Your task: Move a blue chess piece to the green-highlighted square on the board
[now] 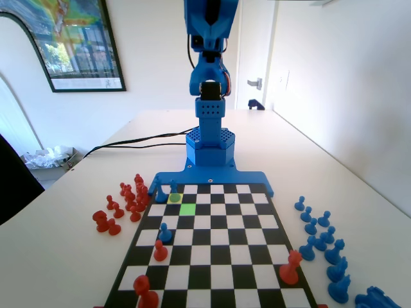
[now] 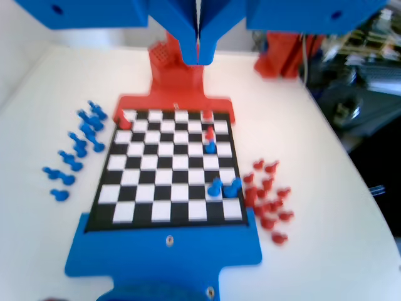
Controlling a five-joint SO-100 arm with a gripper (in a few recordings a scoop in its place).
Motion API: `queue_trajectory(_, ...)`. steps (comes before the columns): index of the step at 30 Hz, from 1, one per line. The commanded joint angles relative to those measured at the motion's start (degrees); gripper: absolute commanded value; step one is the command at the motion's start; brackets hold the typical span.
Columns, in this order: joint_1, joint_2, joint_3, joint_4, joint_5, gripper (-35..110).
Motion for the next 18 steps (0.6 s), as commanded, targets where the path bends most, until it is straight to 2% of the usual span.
queue_trajectory(1,2.4,-8.6,-2.5,-4.7,-1.1,1)
queue_trajectory(5,3.2,-14.2,1.1,-9.1,-9.1,1)
queue_trajectory(9,4.1,-15.6,5.8,-11.3,-24.6,1)
queue_trajectory(18,9.6,-16.2,10.9,-9.2,-57.6,1)
